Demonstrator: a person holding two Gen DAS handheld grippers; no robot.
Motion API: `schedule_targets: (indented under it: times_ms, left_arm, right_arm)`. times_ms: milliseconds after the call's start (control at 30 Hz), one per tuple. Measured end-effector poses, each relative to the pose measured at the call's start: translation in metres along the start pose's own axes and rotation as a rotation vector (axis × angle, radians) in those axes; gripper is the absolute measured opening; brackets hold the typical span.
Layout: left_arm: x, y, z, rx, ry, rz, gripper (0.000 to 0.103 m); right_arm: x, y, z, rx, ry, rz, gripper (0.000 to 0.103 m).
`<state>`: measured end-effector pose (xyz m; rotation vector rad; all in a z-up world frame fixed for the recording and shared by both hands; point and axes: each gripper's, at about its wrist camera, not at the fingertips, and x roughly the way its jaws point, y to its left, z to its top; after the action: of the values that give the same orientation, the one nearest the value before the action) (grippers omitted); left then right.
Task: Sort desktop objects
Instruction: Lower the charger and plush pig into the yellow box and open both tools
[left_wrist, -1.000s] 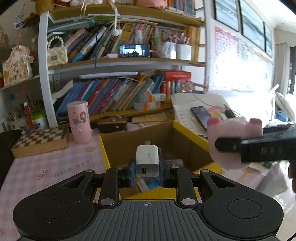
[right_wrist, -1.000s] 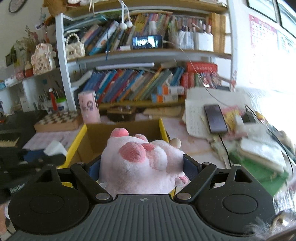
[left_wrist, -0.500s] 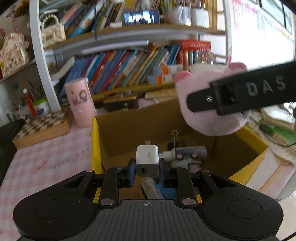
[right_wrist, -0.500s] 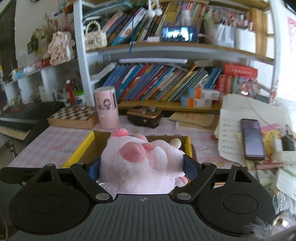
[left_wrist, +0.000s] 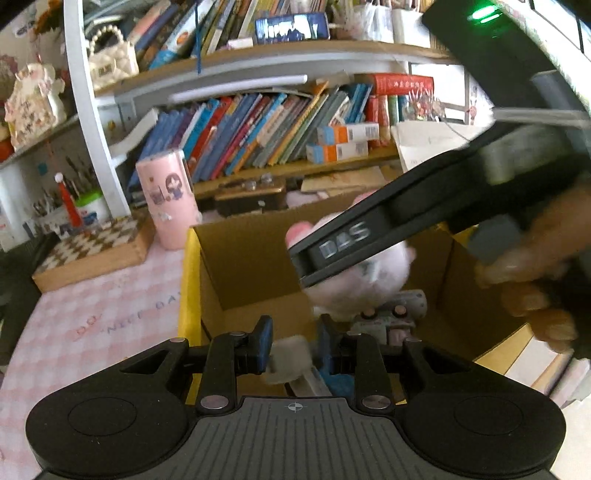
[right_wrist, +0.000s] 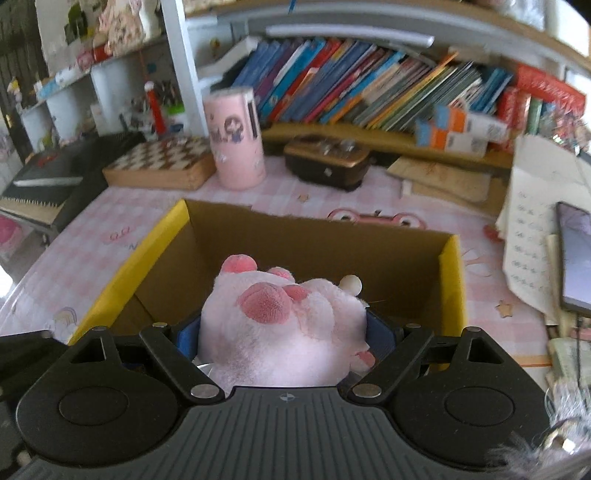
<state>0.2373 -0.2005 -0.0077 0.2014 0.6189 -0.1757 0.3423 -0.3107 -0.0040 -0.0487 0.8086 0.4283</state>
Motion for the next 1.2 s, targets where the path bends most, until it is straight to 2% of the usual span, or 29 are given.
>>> schedule_targets:
  times_ms: [67,133,200,267,567,867,1033,1100,1200]
  left_arm:
    - [-0.007,-0.001,0.0,0.008,-0.012,0.013,0.029]
    - [-0.015,-0.002,-0.001,0.015,-0.031,0.031,0.039]
    - [-0.024,-0.003,-0.003,0.021,-0.052,0.057,0.055]
    - [-0.032,-0.001,-0.006,0.018,-0.066,0.08,0.061]
    - [-0.065,0.008,-0.014,-0.064,-0.092,0.137,0.074]
    - [-0.094,0.029,-0.024,-0.106,-0.132,0.178,0.081]
    - [-0.109,0.046,-0.033,-0.144,-0.147,0.186,0.082]
    - [-0.116,0.054,-0.037,-0.159,-0.155,0.188,0.088]
    - [-0.128,0.064,-0.046,-0.176,-0.175,0.193,0.091]
  right_arm:
    - [0.009,-0.001,0.004,0.011,0.037,0.023,0.086]
    - [0.015,-0.001,0.008,0.017,0.062,0.042,0.086]
    - [0.019,0.001,0.011,0.011,0.074,0.048,0.086]
    - [0.022,0.002,0.013,0.005,0.083,0.053,0.087]
    - [0.038,0.009,0.023,-0.039,0.088,0.057,0.094]
    - [0.003,0.024,0.027,-0.084,-0.055,0.035,0.097]
    - [-0.026,0.036,0.019,-0.079,-0.123,-0.002,0.097]
    - [-0.039,0.041,0.013,-0.062,-0.147,-0.018,0.097]
    - [-0.06,0.047,0.002,-0.041,-0.184,-0.041,0.097]
